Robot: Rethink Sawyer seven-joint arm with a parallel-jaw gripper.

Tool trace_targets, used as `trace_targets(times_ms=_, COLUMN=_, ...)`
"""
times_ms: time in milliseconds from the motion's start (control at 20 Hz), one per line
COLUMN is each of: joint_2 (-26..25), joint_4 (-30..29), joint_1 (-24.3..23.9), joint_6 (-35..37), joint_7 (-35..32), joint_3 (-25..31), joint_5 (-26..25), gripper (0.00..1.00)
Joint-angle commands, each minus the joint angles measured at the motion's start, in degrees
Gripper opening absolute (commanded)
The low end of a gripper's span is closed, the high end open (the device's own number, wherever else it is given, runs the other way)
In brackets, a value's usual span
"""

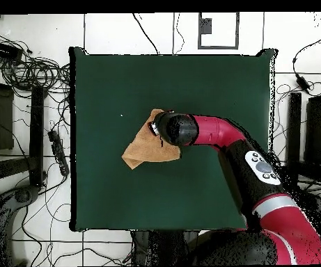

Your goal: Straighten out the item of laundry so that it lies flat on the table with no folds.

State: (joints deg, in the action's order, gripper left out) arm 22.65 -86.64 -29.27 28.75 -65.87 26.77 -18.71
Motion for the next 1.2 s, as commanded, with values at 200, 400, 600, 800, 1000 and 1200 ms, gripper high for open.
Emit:
trace_targets(times_ms=200, joint_2=3.0, joint_4=0.2, joint_1=2.6, joint_6=2.4, joint_7=-0.6, joint_3=4.6, joint_5=-1.1, gripper=0.00)
trace_targets(times_ms=400, joint_2=7.6, joint_4=1.7, joint_1=3.4, joint_6=8.4, joint_7=1.2, joint_3=4.1, joint_5=-0.6, gripper=0.00)
trace_targets(times_ms=600, joint_2=10.5, joint_4=4.4, joint_1=3.8, joint_6=13.9, joint_7=3.5, joint_3=3.5, joint_5=-0.6, gripper=0.00)
trace_targets(times_ms=800, joint_2=11.7, joint_4=7.2, joint_1=4.2, joint_6=18.8, joint_7=5.5, joint_3=2.9, joint_5=-1.5, gripper=0.00)
trace_targets(times_ms=1000, joint_2=13.5, joint_4=9.8, joint_1=4.0, joint_6=22.8, joint_7=7.0, joint_3=2.8, joint_5=-2.5, gripper=0.00)
trace_targets(times_ms=1200, joint_2=14.8, joint_4=9.9, joint_1=3.7, joint_6=23.6, joint_7=6.3, joint_3=3.1, joint_5=-3.1, gripper=0.00)
